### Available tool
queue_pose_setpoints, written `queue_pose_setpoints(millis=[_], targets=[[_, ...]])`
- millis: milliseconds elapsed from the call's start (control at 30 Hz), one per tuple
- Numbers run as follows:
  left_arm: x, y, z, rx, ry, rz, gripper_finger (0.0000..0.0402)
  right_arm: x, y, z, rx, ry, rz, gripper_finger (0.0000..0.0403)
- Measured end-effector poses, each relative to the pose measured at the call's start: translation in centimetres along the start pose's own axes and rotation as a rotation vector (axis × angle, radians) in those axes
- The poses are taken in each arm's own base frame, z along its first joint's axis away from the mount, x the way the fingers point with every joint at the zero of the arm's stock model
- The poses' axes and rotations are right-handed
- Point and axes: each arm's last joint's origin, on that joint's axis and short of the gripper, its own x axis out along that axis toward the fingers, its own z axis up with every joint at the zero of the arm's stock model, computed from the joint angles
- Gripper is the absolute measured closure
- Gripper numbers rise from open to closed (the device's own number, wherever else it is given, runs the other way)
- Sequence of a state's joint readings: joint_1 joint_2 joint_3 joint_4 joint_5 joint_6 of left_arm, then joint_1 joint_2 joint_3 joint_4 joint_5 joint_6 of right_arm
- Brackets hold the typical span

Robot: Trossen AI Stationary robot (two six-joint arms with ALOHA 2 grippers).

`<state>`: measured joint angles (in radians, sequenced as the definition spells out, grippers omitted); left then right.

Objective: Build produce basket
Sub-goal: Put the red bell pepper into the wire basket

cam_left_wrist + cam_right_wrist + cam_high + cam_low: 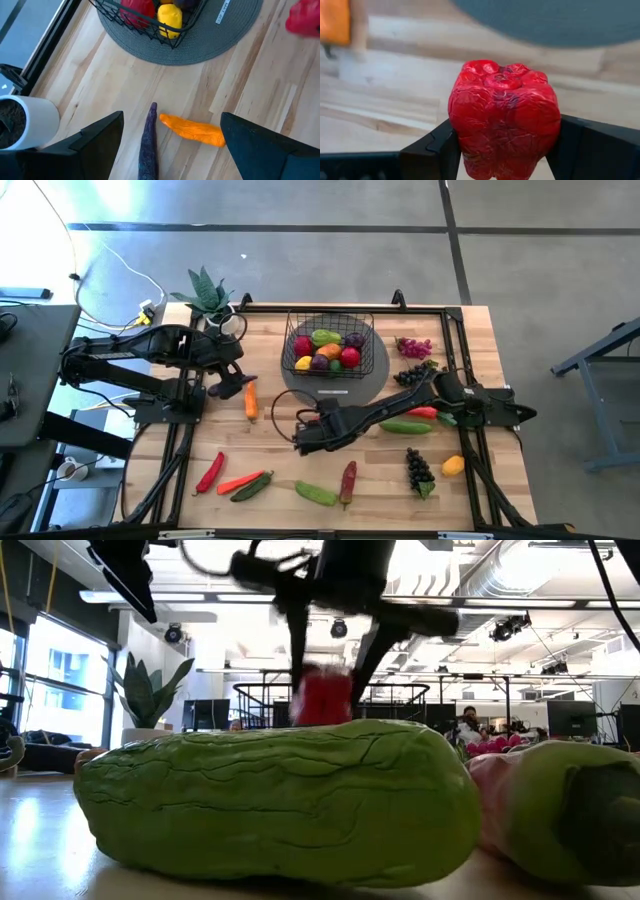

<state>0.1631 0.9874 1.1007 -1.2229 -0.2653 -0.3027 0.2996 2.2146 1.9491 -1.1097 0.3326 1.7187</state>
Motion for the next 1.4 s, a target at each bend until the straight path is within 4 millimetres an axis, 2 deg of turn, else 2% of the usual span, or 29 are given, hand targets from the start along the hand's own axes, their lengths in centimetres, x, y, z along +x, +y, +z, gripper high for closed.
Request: queue_pose_setpoints(millis=[200, 333, 733, 1067, 1200, 1400], targets=[[0.0, -0.1, 0.0, 0.0, 0.008, -0.026, 0.0078, -3.0, -1.0, 3.3, -0.036, -0.093, -0.019, 0.0206], [0.0, -0.1, 0.0, 0.0, 0.009, -0.028, 0.0078, -4.3, -1.4, 5.8, -0.098, -0.123, -0.029, 0.0205], [0.0, -0.2, 0.2, -0.067, -0.008, -0.041, 0.0078, -7.0, -3.5, 16.2, -0.402, -0.166, -0.044, 0.0204], [0.0, -0.1, 0.2, -0.148, -0.012, -0.035, 0.0078, -6.3, -6.3, 23.8, -0.745, 0.008, -0.005, 0.0203], [0.0, -0.1, 0.2, -0.149, -0.013, -0.034, 0.0078, -5.9, -7.2, 25.4, -0.873, 0.081, 0.047, 0.0203], [0.0, -0.1, 0.2, -0.173, -0.018, -0.02, 0.0078, -5.7, -8.0, 26.5, -1.036, 0.125, 0.076, 0.0203]])
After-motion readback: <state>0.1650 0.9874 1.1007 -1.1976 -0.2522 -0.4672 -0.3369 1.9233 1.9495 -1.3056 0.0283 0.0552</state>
